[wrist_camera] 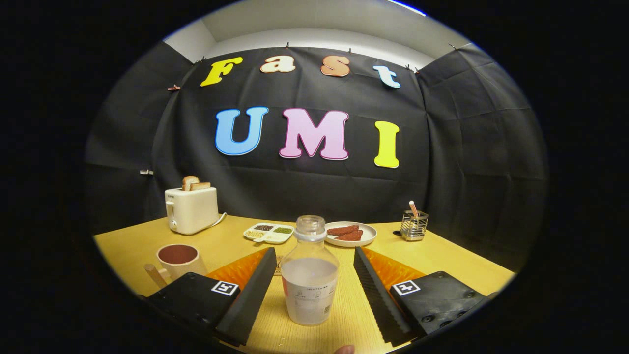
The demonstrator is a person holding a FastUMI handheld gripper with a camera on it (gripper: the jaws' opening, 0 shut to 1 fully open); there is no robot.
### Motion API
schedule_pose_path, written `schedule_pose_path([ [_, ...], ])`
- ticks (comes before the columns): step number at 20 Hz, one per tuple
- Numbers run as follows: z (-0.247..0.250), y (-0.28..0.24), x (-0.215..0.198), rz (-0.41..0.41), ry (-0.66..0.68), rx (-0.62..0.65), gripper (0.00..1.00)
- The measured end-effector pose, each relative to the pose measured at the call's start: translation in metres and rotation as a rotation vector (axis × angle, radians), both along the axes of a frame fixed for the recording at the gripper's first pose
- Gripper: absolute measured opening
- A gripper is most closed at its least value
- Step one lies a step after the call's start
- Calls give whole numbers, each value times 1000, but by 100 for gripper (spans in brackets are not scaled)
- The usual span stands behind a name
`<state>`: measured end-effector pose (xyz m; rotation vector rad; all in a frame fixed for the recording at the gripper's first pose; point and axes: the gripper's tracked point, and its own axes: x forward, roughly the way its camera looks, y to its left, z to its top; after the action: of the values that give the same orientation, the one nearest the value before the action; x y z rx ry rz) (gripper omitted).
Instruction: Take the bottle from table, then pour the juice into the cup, finally place the bottle on the coaster
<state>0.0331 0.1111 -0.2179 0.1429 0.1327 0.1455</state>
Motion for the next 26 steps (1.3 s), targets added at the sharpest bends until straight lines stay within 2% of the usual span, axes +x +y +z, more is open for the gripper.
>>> schedule_pose_path([
  [5, -24, 14, 1, 6, 20, 4, 97],
  [9, -28, 13, 8, -25, 24, 19, 98],
  [10, -29, 11, 9, -39, 31, 22, 96],
  [13, -29, 7, 12, -63, 48, 22, 77],
  [15, -27, 8, 10, -64, 58, 8, 75],
  [19, 15, 6, 13, -50, -5, -52, 74],
  [26, 74, 3, 25, -28, -33, -217, 74],
])
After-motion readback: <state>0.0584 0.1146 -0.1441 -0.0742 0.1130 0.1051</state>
